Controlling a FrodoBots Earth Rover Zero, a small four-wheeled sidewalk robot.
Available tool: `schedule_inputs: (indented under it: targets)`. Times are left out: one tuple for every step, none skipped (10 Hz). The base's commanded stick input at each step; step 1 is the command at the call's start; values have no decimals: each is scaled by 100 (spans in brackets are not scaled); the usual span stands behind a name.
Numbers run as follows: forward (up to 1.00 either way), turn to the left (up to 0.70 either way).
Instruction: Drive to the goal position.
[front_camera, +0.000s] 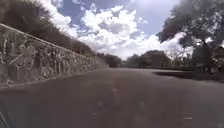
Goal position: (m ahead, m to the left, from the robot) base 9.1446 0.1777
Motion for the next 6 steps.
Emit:
schedule_inputs:
  targets:
    - [70,0]
    - [70,0]
    - [70,0]
    - [70,0]
    - [70,0]
    - [70,0]
